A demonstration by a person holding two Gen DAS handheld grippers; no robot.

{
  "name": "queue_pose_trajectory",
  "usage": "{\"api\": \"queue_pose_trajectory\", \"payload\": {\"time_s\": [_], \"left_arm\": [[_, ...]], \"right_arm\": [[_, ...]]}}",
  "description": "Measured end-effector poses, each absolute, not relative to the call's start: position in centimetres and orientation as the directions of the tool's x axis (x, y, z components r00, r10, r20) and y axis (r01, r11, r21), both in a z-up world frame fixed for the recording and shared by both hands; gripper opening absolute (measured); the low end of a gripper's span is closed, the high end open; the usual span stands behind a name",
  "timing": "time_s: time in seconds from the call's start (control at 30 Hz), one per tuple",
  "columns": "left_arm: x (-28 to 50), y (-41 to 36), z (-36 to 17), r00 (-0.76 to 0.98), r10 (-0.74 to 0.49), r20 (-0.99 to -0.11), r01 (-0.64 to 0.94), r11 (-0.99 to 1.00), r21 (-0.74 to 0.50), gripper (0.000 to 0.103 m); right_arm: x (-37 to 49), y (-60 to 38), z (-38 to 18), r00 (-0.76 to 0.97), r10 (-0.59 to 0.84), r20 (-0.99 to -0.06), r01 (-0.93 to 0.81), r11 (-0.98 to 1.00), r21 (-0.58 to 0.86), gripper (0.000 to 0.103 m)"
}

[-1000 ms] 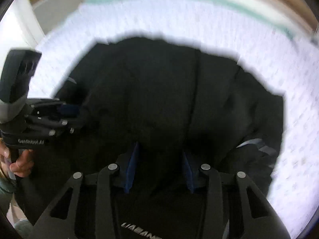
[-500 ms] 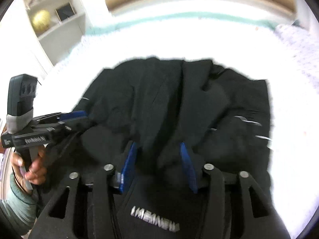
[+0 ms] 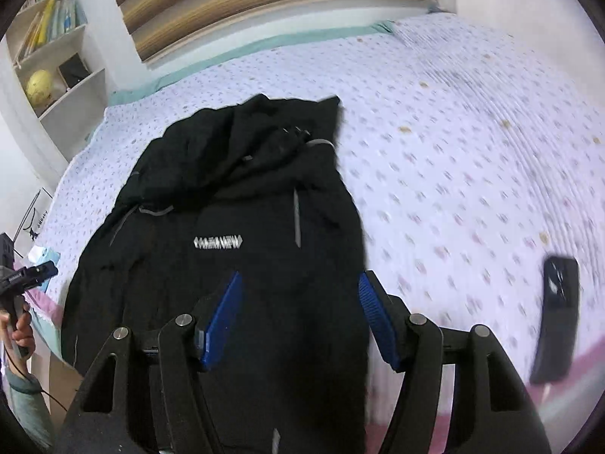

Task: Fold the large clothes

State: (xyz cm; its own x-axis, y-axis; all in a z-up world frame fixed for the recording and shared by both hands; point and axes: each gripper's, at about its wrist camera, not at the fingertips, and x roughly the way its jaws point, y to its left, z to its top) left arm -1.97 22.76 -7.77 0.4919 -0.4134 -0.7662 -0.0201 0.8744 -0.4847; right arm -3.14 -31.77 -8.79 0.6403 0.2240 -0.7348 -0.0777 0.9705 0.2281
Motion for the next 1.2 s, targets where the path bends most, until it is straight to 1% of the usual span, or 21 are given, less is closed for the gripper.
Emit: {"api": "queue_pose_trajectory", "payload": {"time_s": [0.07, 0.23, 0.43, 0.53, 0.57, 0.6, 0.63, 0.67, 0.7, 0.77, 0.83, 0.9, 0.97, 1.0, 1.1, 1.2], "left_arm": [[-2.5, 22.2, -8.8, 0.477, -0.421, -0.771, -0.021, 0.872, -0.489, 0.069], [-2.4, 21.8, -11.1, 0.452, -0.366, -0.814, -0.028, 0.906, -0.423, 0.069], [-1.7, 20.2, -12.0, 0.432, -0.306, -0.848, 0.012, 0.942, -0.334, 0.069], [-1.1, 19.6, -12.3, 0.419, -0.297, -0.858, 0.031, 0.949, -0.313, 0.069], [-0.9, 19.5, -12.3, 0.417, -0.31, -0.854, 0.039, 0.945, -0.324, 0.069], [-0.7, 19.4, -12.3, 0.408, -0.367, -0.836, 0.06, 0.925, -0.376, 0.067], [-0.6, 19.4, -12.2, 0.402, -0.42, -0.814, 0.074, 0.9, -0.429, 0.067], [-0.6, 19.4, -11.8, 0.401, -0.48, -0.781, 0.091, 0.869, -0.487, 0.067], [-0.6, 19.5, -10.9, 0.408, -0.569, -0.714, 0.13, 0.81, -0.572, 0.067], [-0.6, 19.8, -9.6, 0.423, -0.657, -0.624, 0.176, 0.735, -0.655, 0.068], [0.1, 20.3, -9.1, 0.423, -0.74, -0.523, 0.208, 0.641, -0.739, 0.068], [0.7, 20.3, -9.7, 0.408, -0.776, -0.481, 0.213, 0.594, -0.776, 0.067], [1.0, 20.0, -11.1, 0.391, -0.777, -0.494, 0.188, 0.593, -0.783, 0.067], [1.0, 20.0, -11.7, 0.384, -0.772, -0.507, 0.174, 0.6, -0.781, 0.067], [-0.7, 19.8, -12.6, 0.379, -0.741, -0.554, 0.167, 0.644, -0.747, 0.067], [-2.7, 19.7, -13.0, 0.372, -0.702, -0.607, 0.165, 0.694, -0.701, 0.067]], "right_arm": [[-4.0, -32.0, -9.6, 0.636, 0.204, -0.745, -0.065, 0.975, 0.211, 0.067], [-4.7, -33.2, -12.6, 0.589, 0.154, -0.793, -0.007, 0.983, 0.186, 0.067], [-2.8, -34.2, -16.6, 0.525, 0.156, -0.836, 0.035, 0.978, 0.205, 0.067], [-1.7, -34.4, -18.5, 0.489, 0.195, -0.85, 0.038, 0.969, 0.244, 0.067], [-1.5, -34.3, -18.8, 0.486, 0.204, -0.85, 0.033, 0.967, 0.251, 0.067], [-1.3, -34.0, -18.9, 0.486, 0.211, -0.848, 0.017, 0.968, 0.251, 0.061], [-1.3, -33.5, -18.7, 0.487, 0.222, -0.845, -0.007, 0.968, 0.251, 0.049], [-1.4, -33.1, -18.3, 0.49, 0.235, -0.839, -0.026, 0.967, 0.255, 0.047], [-1.6, -32.6, -17.4, 0.495, 0.283, -0.822, -0.067, 0.955, 0.288, 0.044], [-1.8, -32.0, -16.1, 0.504, 0.382, -0.775, -0.136, 0.921, 0.365, 0.044], [-1.5, -31.1, -15.1, 0.508, 0.417, -0.754, -0.173, 0.907, 0.385, 0.044], [-0.9, -30.8, -15.5, 0.489, 0.462, -0.74, -0.185, 0.884, 0.429, 0.044], [-0.2, -30.9, -17.0, 0.458, 0.499, -0.736, -0.16, 0.86, 0.484, 0.044], [-0.1, -30.9, -17.7, 0.448, 0.495, -0.745, -0.142, 0.861, 0.488, 0.044], [-0.9, -30.8, -18.7, 0.433, 0.47, -0.769, -0.118, 0.876, 0.468, 0.044], [-2.8, -30.6, -18.4, 0.425, 0.425, -0.799, -0.122, 0.902, 0.415, 0.044]]}}
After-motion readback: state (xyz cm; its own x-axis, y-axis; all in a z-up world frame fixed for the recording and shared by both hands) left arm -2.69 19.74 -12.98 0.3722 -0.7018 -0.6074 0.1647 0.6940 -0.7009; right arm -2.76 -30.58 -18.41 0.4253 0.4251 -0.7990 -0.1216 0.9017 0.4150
